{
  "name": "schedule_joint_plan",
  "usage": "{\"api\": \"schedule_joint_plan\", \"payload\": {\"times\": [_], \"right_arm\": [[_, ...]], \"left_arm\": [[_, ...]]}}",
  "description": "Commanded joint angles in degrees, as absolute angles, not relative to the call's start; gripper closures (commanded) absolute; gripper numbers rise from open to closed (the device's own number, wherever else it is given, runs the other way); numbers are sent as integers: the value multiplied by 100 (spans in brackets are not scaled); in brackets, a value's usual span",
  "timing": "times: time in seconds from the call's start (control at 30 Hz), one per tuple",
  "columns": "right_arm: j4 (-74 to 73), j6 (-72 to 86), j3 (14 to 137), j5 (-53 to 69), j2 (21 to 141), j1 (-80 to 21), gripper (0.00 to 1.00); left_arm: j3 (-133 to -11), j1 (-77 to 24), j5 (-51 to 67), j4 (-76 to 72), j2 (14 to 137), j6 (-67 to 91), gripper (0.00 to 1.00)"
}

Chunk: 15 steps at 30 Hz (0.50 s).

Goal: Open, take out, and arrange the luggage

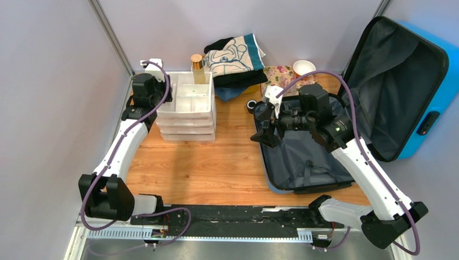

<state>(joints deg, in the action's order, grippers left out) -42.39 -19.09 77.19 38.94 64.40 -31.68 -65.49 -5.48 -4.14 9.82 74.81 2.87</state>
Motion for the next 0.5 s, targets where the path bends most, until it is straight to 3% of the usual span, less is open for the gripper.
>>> {"api": "schedule_joint_plan", "payload": {"times": [0.0, 0.13, 0.27, 0.47], "right_arm": [[-4140, -1898, 7708, 3929, 6302, -3147, 17], [-4148, -1898, 7699, 3990, 6302, -3155, 17], [-4157, -1916, 7726, 4025, 6319, -3155, 17], [-4157, -1890, 7778, 4043, 6346, -3155, 16]], "left_arm": [[-6724, -501, -193, 598, 7260, 518, 46], [-6688, -501, -176, 738, 7084, 536, 42], [-6732, -501, -132, 957, 6926, 528, 22], [-6820, -501, -141, 1212, 6803, 510, 22]]}}
